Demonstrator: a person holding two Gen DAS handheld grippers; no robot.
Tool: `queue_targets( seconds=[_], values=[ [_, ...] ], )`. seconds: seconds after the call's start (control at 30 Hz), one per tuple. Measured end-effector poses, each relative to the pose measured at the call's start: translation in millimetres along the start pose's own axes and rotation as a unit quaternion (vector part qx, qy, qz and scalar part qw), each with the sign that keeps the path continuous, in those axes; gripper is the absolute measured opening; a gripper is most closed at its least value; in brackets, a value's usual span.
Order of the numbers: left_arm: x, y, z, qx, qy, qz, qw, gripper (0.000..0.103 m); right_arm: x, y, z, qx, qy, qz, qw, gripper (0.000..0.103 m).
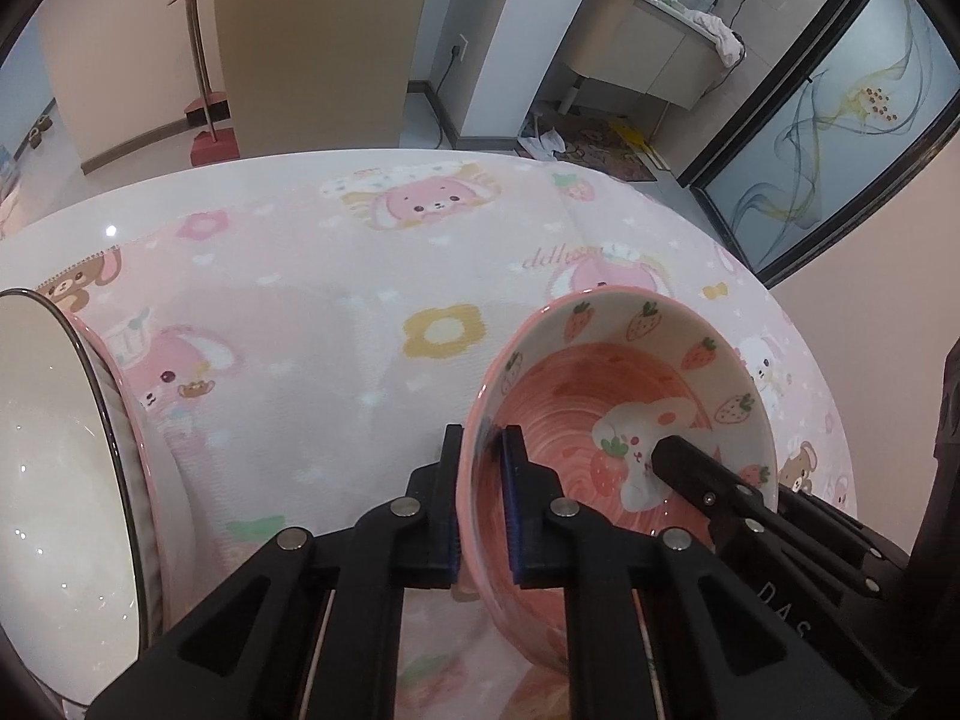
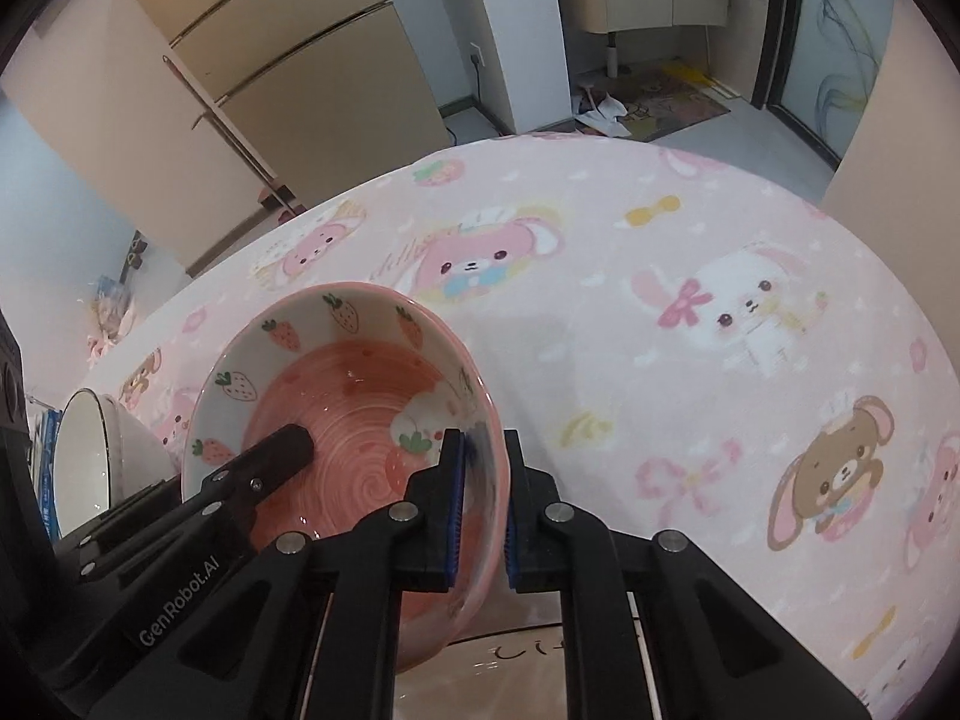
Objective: Organize plates and bowls
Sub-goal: 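Lift the pink bowl with the left tool and carry it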
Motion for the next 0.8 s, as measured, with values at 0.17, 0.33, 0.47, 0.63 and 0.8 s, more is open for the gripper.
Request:
queue_targets(
  seconds=[0.17, 0.33, 0.47, 0.63, 0.8],
  values=[
    [-0.3, -3.2, 0.7, -0.005, -0.004, 0.0, 1.0, 0.008, 0.5, -9.9, 2.5, 0.008, 0.005, -0.003, 1.0, 0.011],
    [-2.5, -16.3, 5.1, 0.011, -0.004, 0.005, 0.9999, 0.008, -7.1, -24.0, 6.1, 0.023, -0.005, 0.007, 1.0, 0.011],
    [-5.1, -30.8, 9.3, 0.028, -0.007, 0.007, 0.9996, 0.007, -11.9, -38.5, 9.4, 0.04, 0.005, 0.034, 0.999, 0.011],
    [0.3, -56.4, 14.8, 0.056, -0.007, -0.003, 0.9984, 0.007, -21.8, -68.9, 15.1, 0.072, -0.001, 0.052, 0.996, 0.011],
    [2.2, -95.6, 24.0, 0.1, -0.009, -0.006, 0.995, 0.007, -41.6, -109.5, 17.6, 0.115, -0.02, 0.072, 0.991, 0.011]
  ],
)
Point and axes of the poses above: each gripper's, at about its wrist camera, not at the fingertips, and y roughly the way its jaws point, x to its right, z to its top, the point moved 10 cm from there along y, roughly the way its jaws point, and after that the axes turned 8 degrees about z, right-handed, at the moved point
